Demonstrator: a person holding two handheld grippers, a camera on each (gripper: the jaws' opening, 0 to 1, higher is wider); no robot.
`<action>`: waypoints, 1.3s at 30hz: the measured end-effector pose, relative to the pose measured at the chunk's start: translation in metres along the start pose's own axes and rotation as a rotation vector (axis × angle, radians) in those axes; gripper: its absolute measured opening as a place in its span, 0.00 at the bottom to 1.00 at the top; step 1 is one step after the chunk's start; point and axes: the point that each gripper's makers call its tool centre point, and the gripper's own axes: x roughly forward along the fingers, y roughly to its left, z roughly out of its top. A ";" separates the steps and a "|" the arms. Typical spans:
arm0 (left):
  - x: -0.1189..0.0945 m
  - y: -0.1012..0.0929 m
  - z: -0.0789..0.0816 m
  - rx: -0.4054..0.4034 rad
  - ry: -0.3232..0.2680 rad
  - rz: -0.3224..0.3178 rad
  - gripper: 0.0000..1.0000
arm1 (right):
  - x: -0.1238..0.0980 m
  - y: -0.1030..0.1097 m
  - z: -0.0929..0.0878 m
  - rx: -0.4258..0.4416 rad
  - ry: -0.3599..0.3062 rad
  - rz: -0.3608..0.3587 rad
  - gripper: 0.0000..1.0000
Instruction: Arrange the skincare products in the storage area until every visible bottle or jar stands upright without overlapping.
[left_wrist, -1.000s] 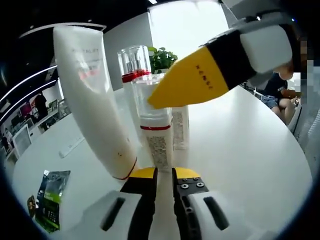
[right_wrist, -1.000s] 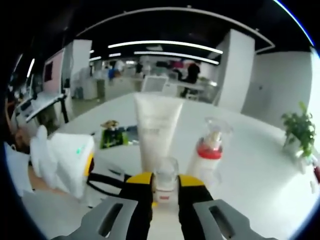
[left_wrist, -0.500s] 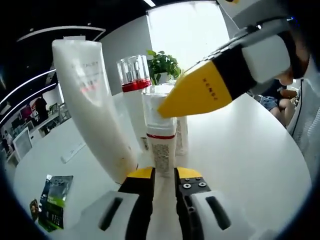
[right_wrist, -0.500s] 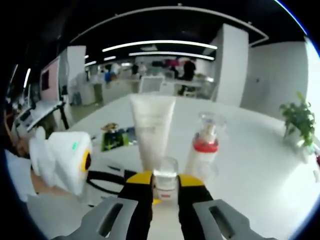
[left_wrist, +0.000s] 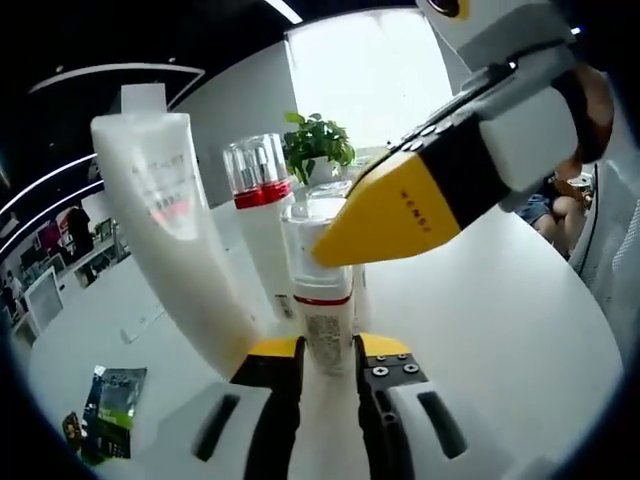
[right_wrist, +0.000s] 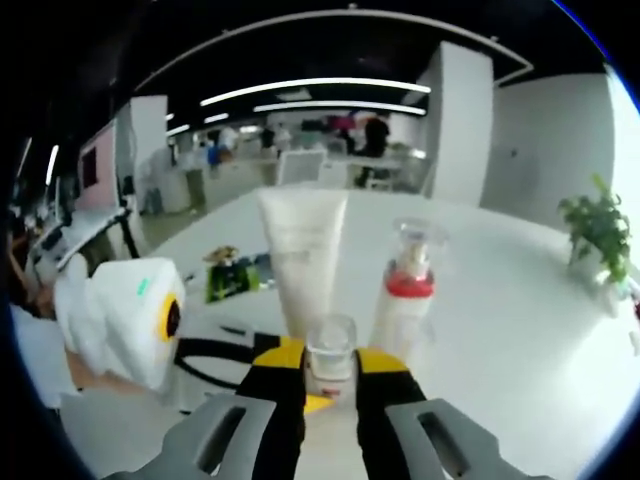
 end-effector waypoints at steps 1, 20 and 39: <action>-0.001 0.000 0.001 -0.003 -0.002 0.000 0.22 | 0.000 0.000 0.000 0.003 0.001 0.001 0.11; 0.002 0.001 0.009 -0.043 -0.038 -0.013 0.21 | 0.003 -0.002 0.001 0.000 0.015 0.003 0.11; 0.002 0.009 0.004 -0.087 -0.044 -0.014 0.21 | -0.028 -0.028 0.044 -0.083 -0.169 -0.041 0.09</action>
